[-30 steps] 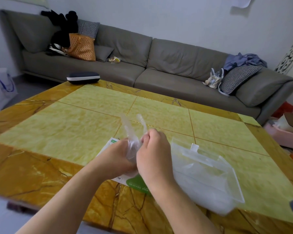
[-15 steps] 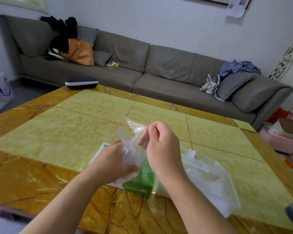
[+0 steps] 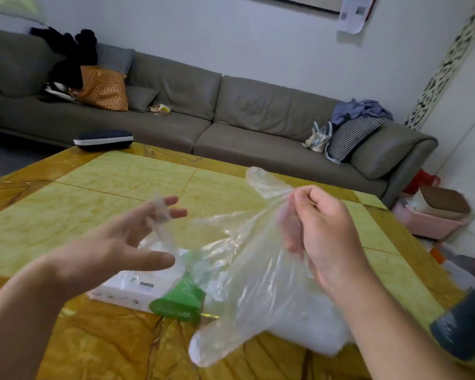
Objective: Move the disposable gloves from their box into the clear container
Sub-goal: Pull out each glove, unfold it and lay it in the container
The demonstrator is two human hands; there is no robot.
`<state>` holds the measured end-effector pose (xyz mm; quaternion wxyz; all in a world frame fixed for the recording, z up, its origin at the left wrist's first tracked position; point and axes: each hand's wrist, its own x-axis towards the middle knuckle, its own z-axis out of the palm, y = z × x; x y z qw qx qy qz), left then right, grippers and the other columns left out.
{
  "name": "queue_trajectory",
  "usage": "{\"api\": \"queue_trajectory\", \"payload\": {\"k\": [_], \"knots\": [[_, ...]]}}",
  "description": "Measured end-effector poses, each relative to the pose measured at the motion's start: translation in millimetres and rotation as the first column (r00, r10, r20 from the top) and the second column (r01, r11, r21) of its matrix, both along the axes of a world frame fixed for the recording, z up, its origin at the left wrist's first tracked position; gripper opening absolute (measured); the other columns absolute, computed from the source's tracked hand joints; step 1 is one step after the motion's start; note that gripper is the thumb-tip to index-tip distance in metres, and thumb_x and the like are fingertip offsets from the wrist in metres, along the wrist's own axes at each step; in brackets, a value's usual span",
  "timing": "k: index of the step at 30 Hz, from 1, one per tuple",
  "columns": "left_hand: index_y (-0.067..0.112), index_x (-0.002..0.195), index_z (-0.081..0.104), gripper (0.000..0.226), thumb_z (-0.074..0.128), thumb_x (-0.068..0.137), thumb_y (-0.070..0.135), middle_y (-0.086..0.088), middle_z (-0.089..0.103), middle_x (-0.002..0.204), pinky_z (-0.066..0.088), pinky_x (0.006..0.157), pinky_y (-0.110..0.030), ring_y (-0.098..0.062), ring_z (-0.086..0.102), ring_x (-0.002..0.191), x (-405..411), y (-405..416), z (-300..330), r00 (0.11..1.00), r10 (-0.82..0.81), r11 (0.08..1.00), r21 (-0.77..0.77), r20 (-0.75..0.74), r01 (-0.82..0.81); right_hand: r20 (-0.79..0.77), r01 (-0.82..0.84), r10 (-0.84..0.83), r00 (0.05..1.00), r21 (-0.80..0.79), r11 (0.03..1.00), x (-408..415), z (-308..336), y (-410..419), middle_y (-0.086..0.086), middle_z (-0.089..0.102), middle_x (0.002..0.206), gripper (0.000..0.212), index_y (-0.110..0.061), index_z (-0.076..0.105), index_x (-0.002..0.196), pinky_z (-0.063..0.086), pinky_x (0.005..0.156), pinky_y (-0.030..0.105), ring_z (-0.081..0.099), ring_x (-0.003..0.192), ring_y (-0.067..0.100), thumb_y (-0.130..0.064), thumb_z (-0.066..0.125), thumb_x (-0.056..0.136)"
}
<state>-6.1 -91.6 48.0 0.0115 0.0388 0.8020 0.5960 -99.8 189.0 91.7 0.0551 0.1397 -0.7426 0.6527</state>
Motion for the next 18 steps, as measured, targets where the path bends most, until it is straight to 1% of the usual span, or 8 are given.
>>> {"api": "queue_trajectory", "payload": {"k": [3,5,6,9,12,14,16,18], "knots": [[0.049,0.142,0.052,0.081,0.080,0.069,0.071,0.028,0.056,0.144,0.040,0.106,-0.036,0.008,0.049,0.134,1,20,18,0.985,0.073,0.997,0.052,-0.158,-0.065,0.078,0.070,-0.071,0.994,0.020,0.997,-5,-20,18,-0.008,0.056,0.053,0.030,-0.013,0.064,0.087,0.034,0.048,0.023,0.046,0.052,0.016,-0.018,0.049,0.112],[0.045,0.137,0.058,0.057,0.070,0.084,0.062,0.030,0.063,0.133,0.047,0.100,-0.025,0.015,0.055,0.122,0,50,23,0.962,0.174,0.984,0.081,-0.209,-0.160,0.123,0.033,-0.031,0.992,-0.014,0.999,-4,-29,20,-0.003,0.058,0.058,0.029,-0.016,0.066,0.087,0.034,0.054,0.027,0.046,0.061,0.022,-0.020,0.050,0.111],[0.042,0.137,0.058,0.054,0.067,0.085,0.057,0.030,0.065,0.130,0.048,0.099,-0.020,0.016,0.056,0.120,-3,66,24,0.946,0.213,0.976,0.016,-0.244,-0.216,0.144,0.010,-0.004,0.990,-0.037,0.999,-3,-33,20,-0.001,0.060,0.060,0.028,-0.015,0.066,0.089,0.033,0.056,0.028,0.045,0.062,0.024,-0.020,0.050,0.111],[0.044,0.141,0.052,0.068,0.067,0.079,0.069,0.033,0.061,0.130,0.044,0.102,-0.022,0.016,0.052,0.124,-15,103,15,0.916,0.205,0.921,-0.248,-0.343,-0.299,0.181,-0.089,0.107,0.978,-0.105,0.990,0,-35,24,0.000,0.063,0.061,0.025,-0.012,0.066,0.096,0.025,0.051,0.024,0.040,0.053,0.019,-0.020,0.048,0.112],[0.035,0.141,0.053,0.077,0.079,0.075,0.066,0.019,0.072,0.121,0.051,0.105,-0.032,0.003,0.066,0.114,-23,122,8,0.994,0.099,0.995,0.032,-0.045,-0.098,0.138,-0.191,0.207,0.969,-0.118,0.974,2,-30,30,0.002,0.059,0.059,0.025,-0.008,0.064,0.099,0.023,0.050,0.029,0.036,0.046,0.019,-0.021,0.048,0.112],[0.027,0.133,0.062,0.059,0.082,0.083,0.051,0.002,0.078,0.112,0.050,0.108,-0.042,-0.014,0.073,0.108,-26,131,2,0.995,-0.043,0.983,0.182,0.095,0.026,0.098,-0.237,0.247,0.964,-0.098,0.966,0,-28,36,0.018,0.060,0.067,0.023,-0.004,0.062,0.102,0.019,0.050,0.038,0.034,0.044,0.021,-0.020,0.048,0.111],[0.018,0.118,0.075,0.036,0.077,0.090,0.040,-0.007,0.078,0.108,0.051,0.104,-0.039,-0.028,0.074,0.103,-28,132,-5,0.990,-0.094,0.977,0.201,0.107,0.071,0.071,-0.270,0.276,0.958,-0.083,0.959,-3,-28,41,0.031,0.060,0.077,0.022,-0.003,0.063,0.102,0.019,0.047,0.034,0.033,0.041,0.019,-0.017,0.049,0.111],[0.011,0.099,0.078,0.027,0.079,0.090,0.037,-0.012,0.074,0.095,0.053,0.086,-0.031,-0.032,0.067,0.086,-29,130,-9,0.990,-0.094,0.969,0.238,0.107,0.066,0.072,-0.294,0.302,0.951,-0.102,0.950,-7,-30,47,0.024,0.063,0.076,0.022,-0.003,0.065,0.103,0.023,0.043,0.025,0.033,0.041,0.018,-0.016,0.049,0.111]]}}
